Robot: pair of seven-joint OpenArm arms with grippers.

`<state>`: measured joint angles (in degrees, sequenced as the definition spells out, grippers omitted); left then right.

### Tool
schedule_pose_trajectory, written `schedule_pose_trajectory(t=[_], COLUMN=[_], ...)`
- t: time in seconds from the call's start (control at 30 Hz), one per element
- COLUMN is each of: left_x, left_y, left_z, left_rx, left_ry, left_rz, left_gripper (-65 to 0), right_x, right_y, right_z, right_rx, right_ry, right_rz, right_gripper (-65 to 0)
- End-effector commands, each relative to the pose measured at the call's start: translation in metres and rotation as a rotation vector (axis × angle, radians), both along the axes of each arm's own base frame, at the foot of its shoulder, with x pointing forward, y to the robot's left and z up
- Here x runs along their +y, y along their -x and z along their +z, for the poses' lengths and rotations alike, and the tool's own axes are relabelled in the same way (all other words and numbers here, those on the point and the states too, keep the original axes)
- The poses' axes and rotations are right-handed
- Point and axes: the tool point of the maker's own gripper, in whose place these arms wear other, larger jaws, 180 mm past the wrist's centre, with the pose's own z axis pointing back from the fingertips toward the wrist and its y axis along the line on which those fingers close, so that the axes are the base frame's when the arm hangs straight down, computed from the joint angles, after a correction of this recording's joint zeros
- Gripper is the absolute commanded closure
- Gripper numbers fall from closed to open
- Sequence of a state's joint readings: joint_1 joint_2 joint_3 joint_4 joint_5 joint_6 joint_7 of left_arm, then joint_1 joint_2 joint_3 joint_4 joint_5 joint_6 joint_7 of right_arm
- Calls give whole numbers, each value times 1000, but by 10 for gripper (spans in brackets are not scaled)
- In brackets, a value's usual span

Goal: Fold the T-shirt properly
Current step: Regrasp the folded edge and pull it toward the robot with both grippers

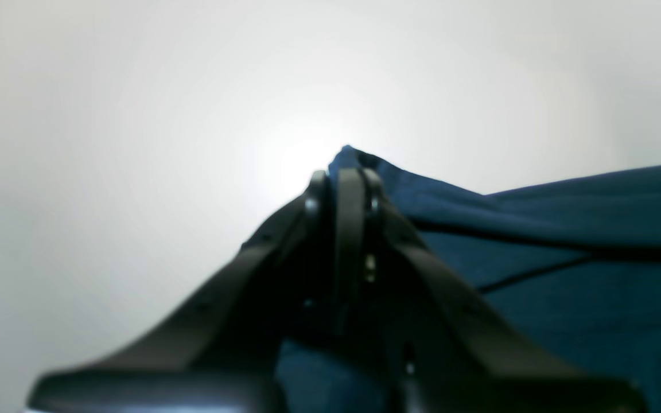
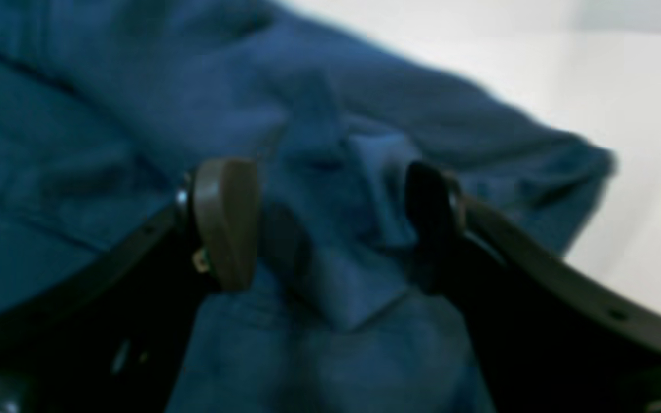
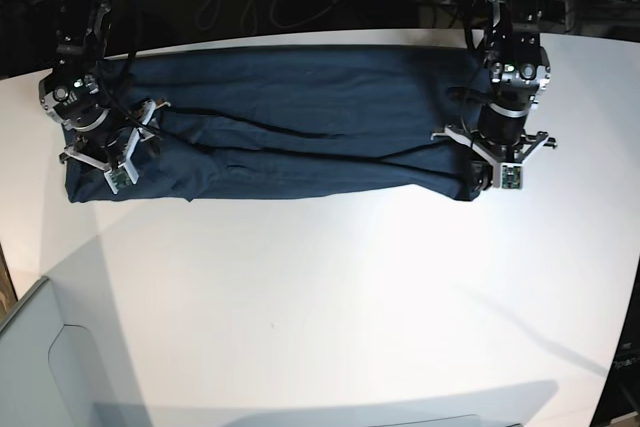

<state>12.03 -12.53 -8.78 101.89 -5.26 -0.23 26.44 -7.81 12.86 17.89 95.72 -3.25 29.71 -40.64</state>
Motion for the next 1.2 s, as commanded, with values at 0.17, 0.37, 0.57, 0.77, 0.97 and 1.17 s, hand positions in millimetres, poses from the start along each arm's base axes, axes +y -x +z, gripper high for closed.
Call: schedule_pose_trajectory(t=[0.17, 0.37, 0.57, 0.77, 0.97, 1.17], left_x=[2, 3, 4, 26, 39, 51], left_y=[-6, -6, -7, -6, 1, 8], left_z=[11, 11, 13, 23, 39, 64], left_rx=[-45, -46, -49, -75, -110, -162], left_ry=[-9, -10, -15, -24, -46, -80], left_rz=[-1, 0, -1, 59, 91, 116], left_gripper=[0, 0, 0, 0, 0, 0], right_x=[-10, -16, -33, -39, -42, -40], right_y=[-14, -13, -13, -7, -7, 1], right_z=[12, 14, 19, 34, 39, 36], right_rx=[-69, -69, -83, -103, -113, -100], right_ry=[-1, 17, 28, 55, 67, 71], right_rz=[2, 5, -40, 6, 10, 19], right_gripper=[-352, -141, -5, -2, -2, -2])
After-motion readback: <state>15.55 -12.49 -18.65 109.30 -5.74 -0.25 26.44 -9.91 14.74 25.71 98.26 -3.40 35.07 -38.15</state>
